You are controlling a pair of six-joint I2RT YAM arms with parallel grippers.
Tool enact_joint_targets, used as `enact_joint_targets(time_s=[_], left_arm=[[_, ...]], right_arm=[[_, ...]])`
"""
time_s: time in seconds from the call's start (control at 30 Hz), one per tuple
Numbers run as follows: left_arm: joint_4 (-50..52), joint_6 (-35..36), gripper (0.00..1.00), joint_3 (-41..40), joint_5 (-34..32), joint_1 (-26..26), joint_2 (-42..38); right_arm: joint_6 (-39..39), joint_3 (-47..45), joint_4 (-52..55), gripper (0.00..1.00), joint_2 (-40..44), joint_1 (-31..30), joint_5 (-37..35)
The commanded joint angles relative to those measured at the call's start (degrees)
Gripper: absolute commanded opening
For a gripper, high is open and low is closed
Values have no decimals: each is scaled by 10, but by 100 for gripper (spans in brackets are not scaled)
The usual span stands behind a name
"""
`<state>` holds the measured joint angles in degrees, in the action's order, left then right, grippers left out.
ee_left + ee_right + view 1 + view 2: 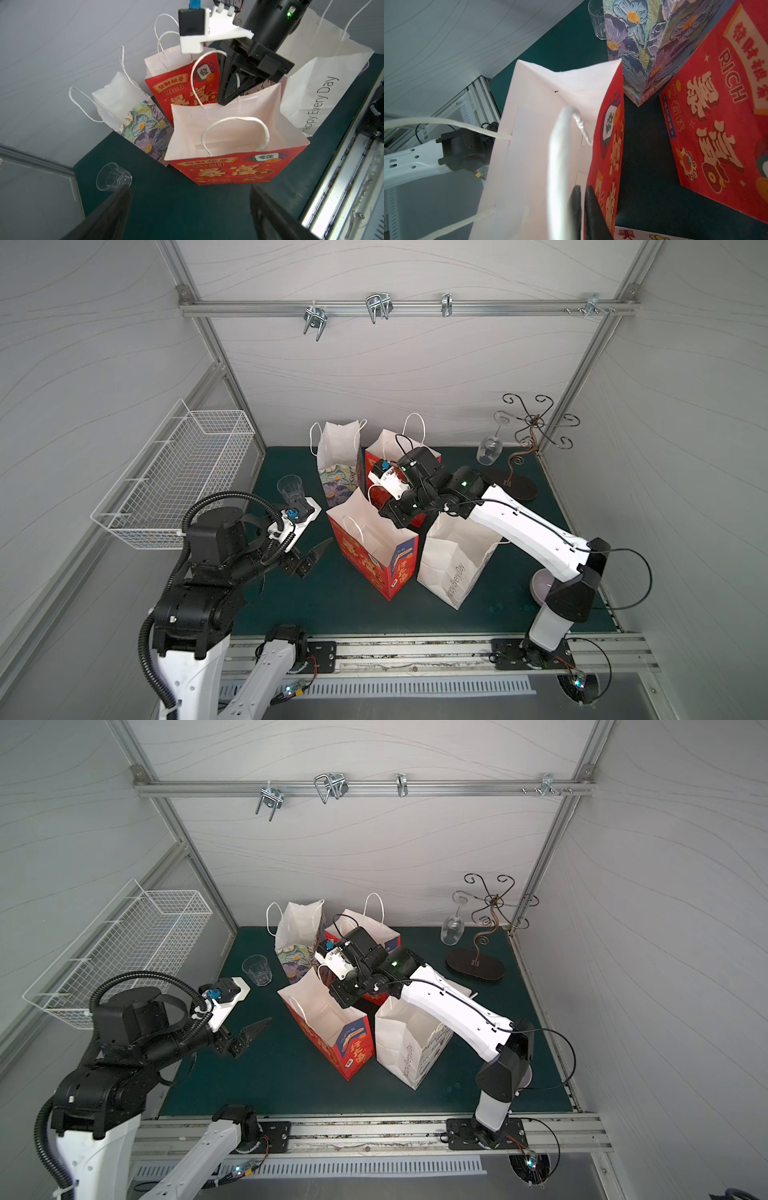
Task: Put away the paper bag
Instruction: Adjust the paper bag at the center of the board.
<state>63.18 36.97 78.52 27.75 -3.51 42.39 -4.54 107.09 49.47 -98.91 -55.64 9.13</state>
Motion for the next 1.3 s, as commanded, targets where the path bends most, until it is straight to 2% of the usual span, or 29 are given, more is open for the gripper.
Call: enact_joint_targets(time_s=[0.0, 0.17, 0.23, 0.33, 0.4, 0.47, 0.57, 0.7, 0.8, 0.9, 1.07, 1.27], left_arm=[[17, 19, 91, 3, 10, -2, 2], [13, -14, 92, 11, 12, -2, 7], [17, -31, 92, 18, 11, -2, 11], [39, -46, 90, 27, -2, -2, 19], [45, -58, 89, 28, -29, -2, 18], [33, -92, 88, 26, -62, -2, 15], [-35, -201, 86, -5, -129, -2, -2], [-148, -367, 86, -89, -239, -2, -57], [-191, -499, 87, -143, -323, -2, -86], [-177, -641, 85, -169, -407, -2, -87], [-169, -767, 86, -220, -438, -2, -84], [-169, -863, 87, -265, -453, -2, -68]], right_arm=[[7, 12, -2, 10, -4, 3, 5], [5, 6, -2, 10, 1, 3, 0], [4, 3, -3, 13, 0, 2, -3], [0, 9, 2, 36, 3, 3, -13], [-12, 35, 24, 52, 3, 3, -16], [-20, 63, 47, 64, 8, 3, -27], [-30, 78, 68, 71, 34, 0, -64], [-29, 48, 56, 78, 95, -16, -110], [1, 5, 20, 82, 143, -61, -126], [38, -53, -14, 87, 167, -120, -142], [60, -106, -17, 88, 167, -177, -192], [41, -118, 1, 90, 146, -181, -221]])
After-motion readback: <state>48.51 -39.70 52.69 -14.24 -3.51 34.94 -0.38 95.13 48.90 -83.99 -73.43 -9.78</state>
